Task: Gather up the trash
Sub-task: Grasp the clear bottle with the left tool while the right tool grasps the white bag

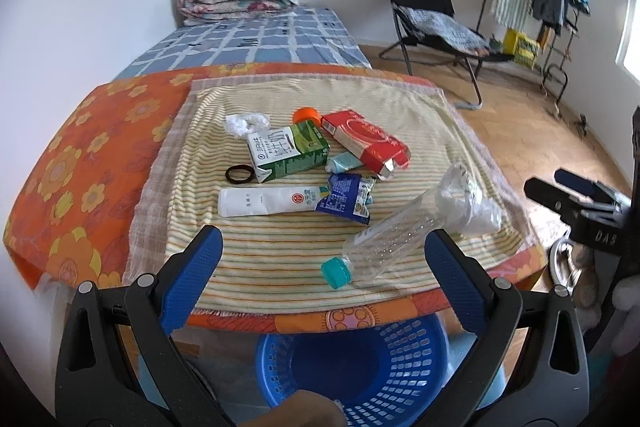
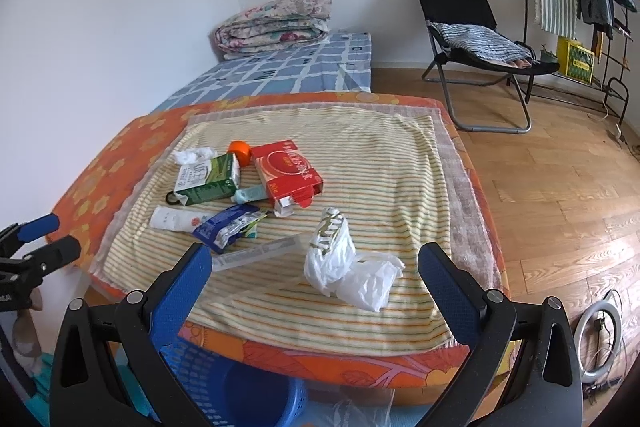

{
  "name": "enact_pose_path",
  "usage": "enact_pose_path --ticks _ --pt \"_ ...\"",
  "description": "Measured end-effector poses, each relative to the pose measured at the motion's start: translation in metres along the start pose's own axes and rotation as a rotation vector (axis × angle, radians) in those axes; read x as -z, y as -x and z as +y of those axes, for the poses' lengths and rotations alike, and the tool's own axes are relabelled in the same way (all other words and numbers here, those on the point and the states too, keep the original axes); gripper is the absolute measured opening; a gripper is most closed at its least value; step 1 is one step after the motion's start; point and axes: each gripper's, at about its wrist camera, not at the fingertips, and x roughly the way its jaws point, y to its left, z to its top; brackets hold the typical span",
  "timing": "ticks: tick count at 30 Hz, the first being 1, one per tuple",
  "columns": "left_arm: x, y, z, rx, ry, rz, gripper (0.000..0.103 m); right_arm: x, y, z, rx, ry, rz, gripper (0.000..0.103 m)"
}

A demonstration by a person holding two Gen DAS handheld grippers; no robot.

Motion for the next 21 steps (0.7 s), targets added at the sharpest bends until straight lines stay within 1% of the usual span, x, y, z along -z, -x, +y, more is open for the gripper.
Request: enact_pose_path --ticks 4,7,9,13,15,18,21 --pt "-0.001 -0.021 -0.009 0.015 -0.074 0.055 0.103 -0.001 -0.012 -0.01 0.007 -0.006 0.024 0.102" --pt "-0.005 -0.038 -0.016 0.073 -0.084 0.116 0.103 0.0 -0.019 -0.013 0.004 0.004 0.048 0.102" --pt "-0.005 -0.047 -0.021 0.098 -0.094 0.144 0.103 0.0 -0.027 -0.019 -0.009 -0.018 0.083 0.102" --pt "-0.003 -0.067 -0.045 0.116 -0.174 0.179 0.103 -0.001 -0.043 -0.035 -0.035 -0.088 0.142 0.102" --pt "-0.003 -0.077 -0.053 0.126 -0.206 0.199 0.099 -0.002 -0.05 -0.04 -0.05 -0.114 0.162 0.102" --pt "-0.004 -0.092 -0.063 0.124 -0.242 0.222 0.094 -0.004 -0.058 -0.041 -0.065 -0.121 0.178 0.102" --pt "-0.002 -0.107 -0.074 0.146 -0.283 0.247 0.093 -0.006 -0.065 -0.039 -0.066 -0.107 0.19 0.102"
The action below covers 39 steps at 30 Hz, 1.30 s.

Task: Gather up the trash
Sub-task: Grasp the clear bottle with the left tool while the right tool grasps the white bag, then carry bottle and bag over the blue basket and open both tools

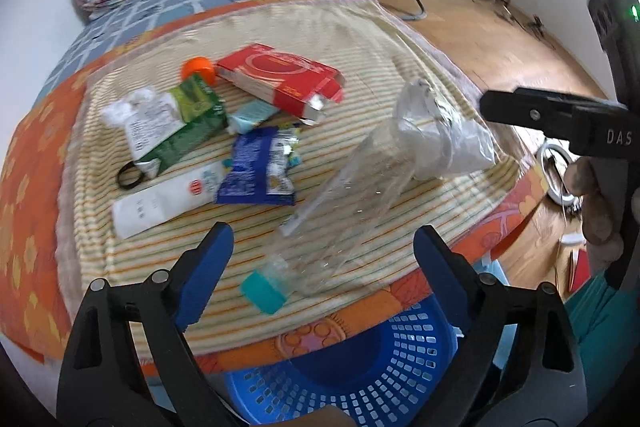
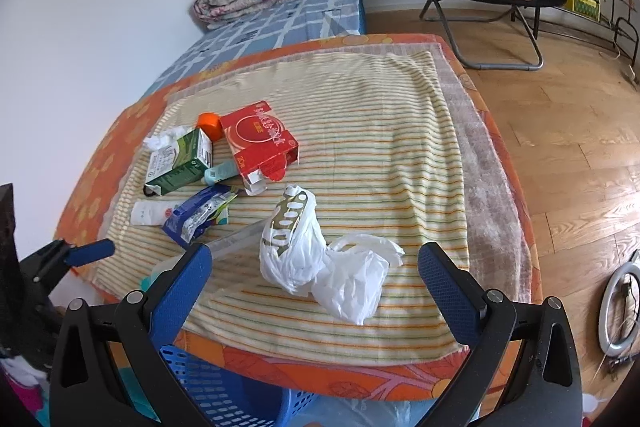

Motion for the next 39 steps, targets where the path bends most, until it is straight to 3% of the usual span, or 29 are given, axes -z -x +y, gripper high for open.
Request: enact_pose_path --ticks 4,15,19,24,26,27,30,32,34,36,39 --pt "-0.004 -0.018 -0.006 0.016 -0.025 0.035 0.085 -0.002 -0.012 0.002 -0.019 0.0 0.032 0.102" --pt "-0.012 -0.065 -0.012 0.003 -0.057 0.118 0.084 -0.007 -0.042 -0.003 0.002 -0.031 0.099 0.102" --pt "-0.014 -0.077 -0.006 0.034 -0.016 0.148 0.079 -0.007 -0.051 -0.009 -0.006 -0.063 0.127 0.102" --pt "-0.014 -0.079 -0.002 0.051 -0.006 0.15 0.076 -0.005 -0.052 -0.018 -0.013 -0.098 0.14 0.094" --pt "-0.012 -0.079 -0.002 0.055 -0.006 0.149 0.074 -0.004 -0.053 -0.021 -0.022 -0.112 0.146 0.087" --pt "-0.011 -0.078 -0.002 0.057 -0.006 0.15 0.072 -0.003 -0.053 -0.022 -0.027 -0.114 0.152 0.076" --pt "-0.006 -0.073 -0.003 0.073 -0.004 0.155 0.067 0.0 -0.057 -0.022 -0.041 -0.114 0.169 0.066" --pt "-0.001 -0.069 -0.002 0.086 0.006 0.158 0.063 0.001 -0.061 -0.021 -0.042 -0.106 0.179 0.053" --pt "0.0 -0.067 0.001 0.095 0.023 0.159 0.062 0.001 -0.06 -0.023 -0.057 -0.121 0.177 0.031" --pt "0.003 -0.065 0.003 0.104 0.032 0.16 0.062 0.0 -0.059 -0.025 -0.073 -0.139 0.169 0.03" --pt "0.009 -0.058 0.0 0.108 0.031 0.158 0.062 -0.001 -0.056 -0.024 -0.086 -0.148 0.156 0.019"
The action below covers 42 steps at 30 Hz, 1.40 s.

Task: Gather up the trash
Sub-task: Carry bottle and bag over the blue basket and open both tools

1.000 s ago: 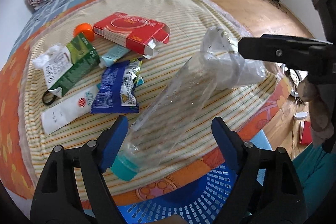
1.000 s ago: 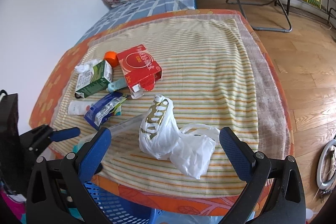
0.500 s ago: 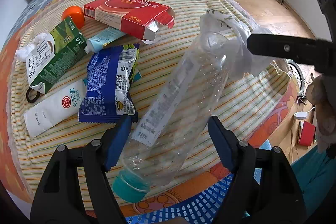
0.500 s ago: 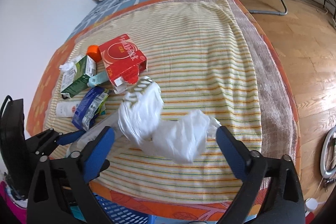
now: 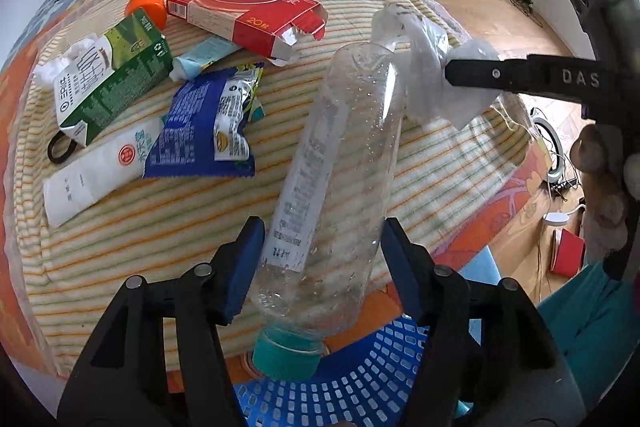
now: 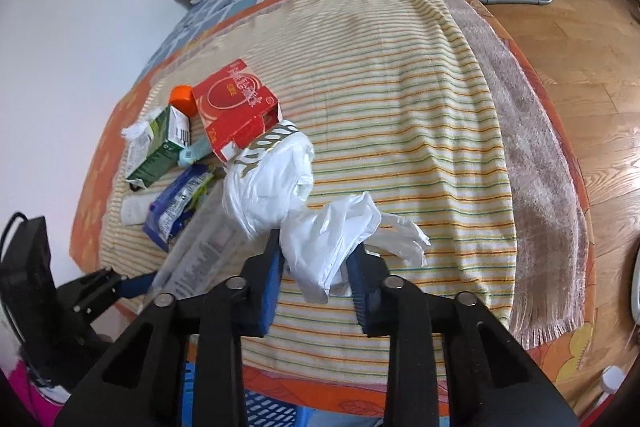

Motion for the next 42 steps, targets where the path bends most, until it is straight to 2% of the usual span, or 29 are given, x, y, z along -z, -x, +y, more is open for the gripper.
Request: enact_pose_path --ticks 12,16,24,29,35,42 --pt "0.011 0.047 0.015 0.012 0.055 -0.094 0.059 -0.001 0.033 0.01 -0.017 0.021 -0.097 0.018" --pt "0.022 0.069 0.019 0.015 0.061 -0.126 0.058 0.004 0.048 0.018 -0.027 0.056 -0.122 0.018" --pt "0.058 0.112 0.012 0.005 0.024 -0.191 0.056 0.029 0.072 0.046 -0.111 0.133 -0.127 0.018" --pt "0.087 0.125 0.014 0.038 0.058 -0.182 0.055 0.046 0.082 0.061 -0.116 0.207 -0.133 0.018" --pt "0.117 0.125 0.013 0.018 0.061 -0.156 0.055 0.073 0.083 0.073 -0.139 0.26 -0.1 0.018" --pt "0.138 0.118 0.019 -0.001 0.081 -0.127 0.055 0.117 0.073 0.099 -0.138 0.388 -0.04 0.018"
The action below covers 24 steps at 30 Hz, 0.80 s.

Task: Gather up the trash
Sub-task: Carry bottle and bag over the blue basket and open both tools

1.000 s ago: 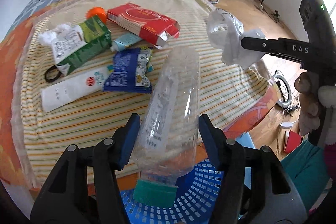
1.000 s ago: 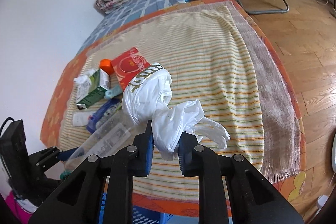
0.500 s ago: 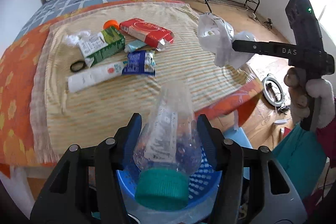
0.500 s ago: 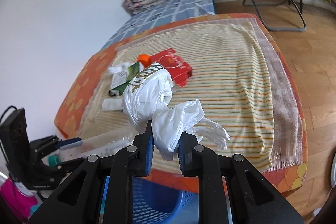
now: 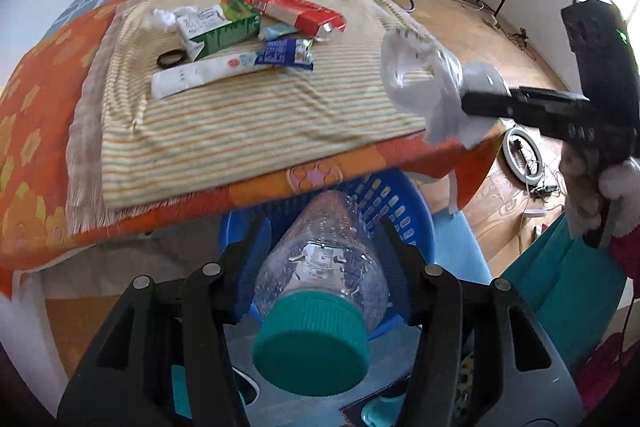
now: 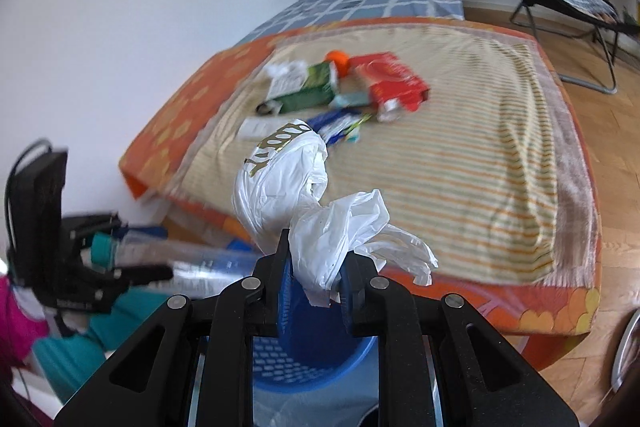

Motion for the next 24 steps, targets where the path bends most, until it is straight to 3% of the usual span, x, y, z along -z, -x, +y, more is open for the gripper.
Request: enact_pose_path --ticks 12,24 --pt "0.017 -0.023 0.014 -0.039 0.021 0.082 0.055 0.044 -0.048 0.036 -0.013 0.117 0.175 0.018" --pt "0.028 -0.059 0.01 -0.076 -0.001 0.195 0.055 0.067 -0.084 0.041 0.03 0.15 0.297 0.018"
